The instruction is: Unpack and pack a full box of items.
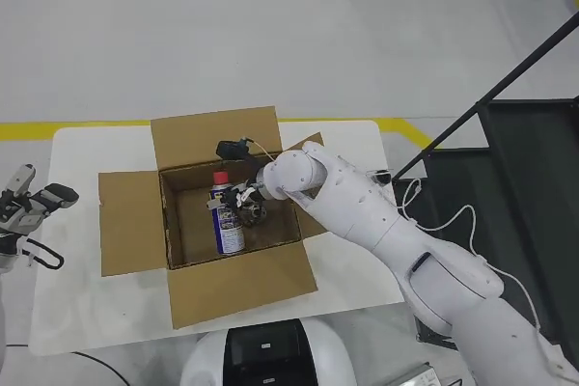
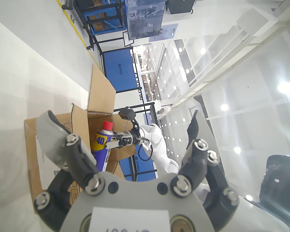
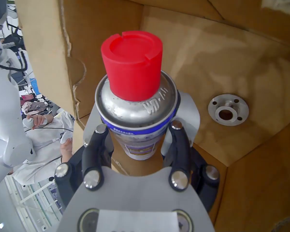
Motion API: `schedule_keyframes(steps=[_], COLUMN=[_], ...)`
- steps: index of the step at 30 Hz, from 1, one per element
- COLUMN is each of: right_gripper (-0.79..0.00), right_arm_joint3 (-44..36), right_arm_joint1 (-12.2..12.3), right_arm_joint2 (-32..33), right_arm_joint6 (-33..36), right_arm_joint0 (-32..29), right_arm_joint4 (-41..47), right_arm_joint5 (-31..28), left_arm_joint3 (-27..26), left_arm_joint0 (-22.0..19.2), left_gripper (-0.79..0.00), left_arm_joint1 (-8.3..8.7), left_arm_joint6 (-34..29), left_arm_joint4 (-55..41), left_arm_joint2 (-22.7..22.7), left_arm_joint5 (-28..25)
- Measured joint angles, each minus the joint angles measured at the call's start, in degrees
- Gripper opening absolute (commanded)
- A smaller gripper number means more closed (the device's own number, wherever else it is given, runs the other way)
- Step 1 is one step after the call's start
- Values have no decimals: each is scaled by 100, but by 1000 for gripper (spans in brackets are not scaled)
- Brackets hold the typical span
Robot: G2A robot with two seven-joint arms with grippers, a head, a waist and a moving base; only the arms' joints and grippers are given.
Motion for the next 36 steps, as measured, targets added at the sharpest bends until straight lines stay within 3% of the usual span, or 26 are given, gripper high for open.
schedule_keyframes(steps=[3, 6, 7, 8, 9, 17, 24, 28, 31, 36], right_gripper=[-785, -594, -502, -305, 0, 0, 0, 0, 0, 0], right_arm_joint3=[428, 854, 974, 1129, 1243, 1932, 1883, 1412, 752, -1108], right_arm_joint1=[-211, -420, -481, -560, -617, -1002, -983, -752, -446, 263], right_arm_joint2=[-218, -403, -454, -510, -547, -697, -469, -139, 255, 1370], right_arm_joint6=[-49, -124, -129, -131, -128, -227, -351, -623, -862, -1086], right_arm_joint0=[139, 263, 298, 347, 381, 607, 570, 375, 57, -1033], right_arm_joint4=[43, 42, 36, 35, 37, 12, 101, 56, -132, -809], right_arm_joint5=[-10, 3, 15, 19, 24, -139, -682, -1243, -1658, -2074], left_arm_joint3=[0, 0, 0, 0, 0, 0, 0, 0, 0, 0], left_arm_joint0=[0, 0, 0, 0, 0, 0, 0, 0, 0, 0], left_gripper=[0, 0, 0, 0, 0, 0, 0, 0, 0, 0], left_arm_joint1=[0, 0, 0, 0, 0, 0, 0, 0, 0, 0], left_arm_joint6=[0, 0, 0, 0, 0, 0, 0, 0, 0, 0], left_arm_joint4=[0, 0, 0, 0, 0, 0, 0, 0, 0, 0], left_arm_joint2=[0, 0, 0, 0, 0, 0, 0, 0, 0, 0], left_arm_joint5=[0, 0, 0, 0, 0, 0, 0, 0, 0, 0])
